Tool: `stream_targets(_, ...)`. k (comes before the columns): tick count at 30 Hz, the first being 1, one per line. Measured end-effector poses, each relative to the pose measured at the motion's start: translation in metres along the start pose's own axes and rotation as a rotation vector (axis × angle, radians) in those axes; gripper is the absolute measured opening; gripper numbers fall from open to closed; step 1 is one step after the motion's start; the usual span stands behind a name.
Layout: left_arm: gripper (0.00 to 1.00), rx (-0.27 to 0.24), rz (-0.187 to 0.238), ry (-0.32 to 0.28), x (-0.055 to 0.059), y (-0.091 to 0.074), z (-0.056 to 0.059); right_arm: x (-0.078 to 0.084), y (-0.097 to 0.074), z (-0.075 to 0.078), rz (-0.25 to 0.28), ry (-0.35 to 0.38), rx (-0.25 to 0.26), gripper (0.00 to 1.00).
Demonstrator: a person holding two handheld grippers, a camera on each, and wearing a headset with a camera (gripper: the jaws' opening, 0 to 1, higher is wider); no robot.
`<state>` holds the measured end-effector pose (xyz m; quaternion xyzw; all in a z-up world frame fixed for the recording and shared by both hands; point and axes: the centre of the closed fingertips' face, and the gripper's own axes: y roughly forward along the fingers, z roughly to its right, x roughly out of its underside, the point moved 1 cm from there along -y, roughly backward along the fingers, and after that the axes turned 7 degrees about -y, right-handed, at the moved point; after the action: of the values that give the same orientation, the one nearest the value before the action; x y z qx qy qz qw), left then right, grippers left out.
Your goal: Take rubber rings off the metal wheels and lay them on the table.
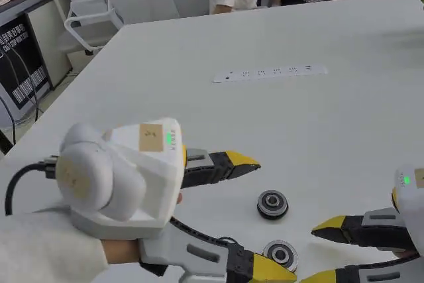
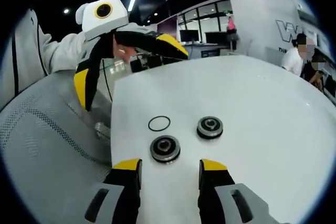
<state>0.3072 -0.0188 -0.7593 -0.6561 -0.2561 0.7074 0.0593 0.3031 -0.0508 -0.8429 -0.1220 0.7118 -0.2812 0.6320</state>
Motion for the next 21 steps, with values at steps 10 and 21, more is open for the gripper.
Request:
stream_targets(10, 0.54, 0.034, -0.076, -0.027, 0.033, 0.023, 0.005, 0.002, 0.009, -0.002, -0.003, -0.03, -0.023, 0.33)
stream_targets(21, 0.32, 0.005, -0.101, -0.059, 0.053, 0.034, -0.003, 0.003, 0.018, -0.006, -0.011, -0.04, -0.05, 0.27)
